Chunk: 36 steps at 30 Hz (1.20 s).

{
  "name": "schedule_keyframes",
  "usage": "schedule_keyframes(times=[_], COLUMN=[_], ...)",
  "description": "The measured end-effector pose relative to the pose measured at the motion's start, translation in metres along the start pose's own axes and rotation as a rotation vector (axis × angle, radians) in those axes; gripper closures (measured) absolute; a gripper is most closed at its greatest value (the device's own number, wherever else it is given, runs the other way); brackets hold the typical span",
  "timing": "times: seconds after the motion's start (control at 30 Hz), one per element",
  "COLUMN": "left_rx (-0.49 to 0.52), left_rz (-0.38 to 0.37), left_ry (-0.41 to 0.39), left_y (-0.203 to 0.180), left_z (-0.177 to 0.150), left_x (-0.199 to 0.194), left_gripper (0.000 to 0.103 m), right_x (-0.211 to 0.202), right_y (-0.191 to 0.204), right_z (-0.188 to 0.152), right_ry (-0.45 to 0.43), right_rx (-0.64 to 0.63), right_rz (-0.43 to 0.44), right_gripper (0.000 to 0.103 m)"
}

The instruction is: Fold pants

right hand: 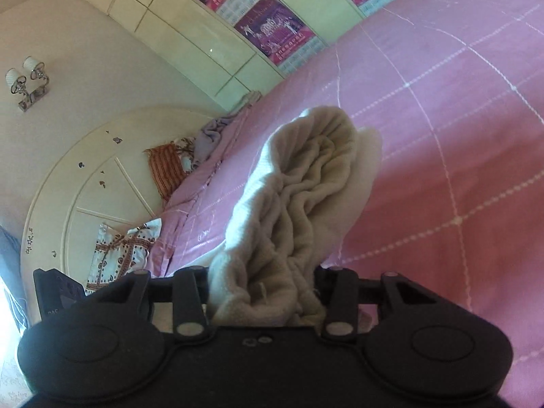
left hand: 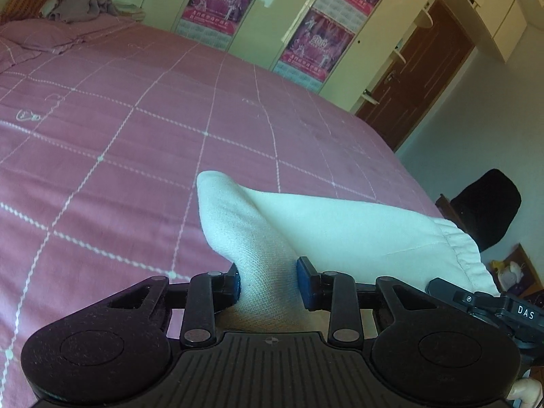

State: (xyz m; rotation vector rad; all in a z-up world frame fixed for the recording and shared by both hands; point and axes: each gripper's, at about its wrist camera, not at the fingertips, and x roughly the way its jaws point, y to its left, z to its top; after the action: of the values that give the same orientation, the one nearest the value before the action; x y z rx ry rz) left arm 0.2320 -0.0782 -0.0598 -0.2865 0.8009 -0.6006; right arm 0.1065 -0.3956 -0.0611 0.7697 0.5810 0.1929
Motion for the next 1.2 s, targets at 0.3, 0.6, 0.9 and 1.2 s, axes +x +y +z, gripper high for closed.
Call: schedule_keyframes(times=[0.3,0.6,0.9,1.2], left_rx=[-0.005,0.079,0.203,0.349], left_rz=[0.033,0.202,0.363,0.402], left_ry=[-0.098,-0.021,0.075,0.038], left_y=[-0.011,0.010,0.015,-0.038], left_z=[0.061,0.052,0.009,-0.001], left_x=[0.038,0.123,0.135,0.112], left_gripper=[0.072,0.072,0.049,0.045], right_x=[0.025,0.096,0.108,0.082], right_y=[0.013,-0.041,-0.091,0.006], right_z=[0.067,0.085,0.041,0.038], right_ry=[-0.080,-0.025,0.005,-0.134], right_rx=[-0.060,-0.038,-0.043,-0.406], right_rz=[0.041,-0.039,-0.388,-0.498], right_gripper=[0.059,0.059,0.024,0.067])
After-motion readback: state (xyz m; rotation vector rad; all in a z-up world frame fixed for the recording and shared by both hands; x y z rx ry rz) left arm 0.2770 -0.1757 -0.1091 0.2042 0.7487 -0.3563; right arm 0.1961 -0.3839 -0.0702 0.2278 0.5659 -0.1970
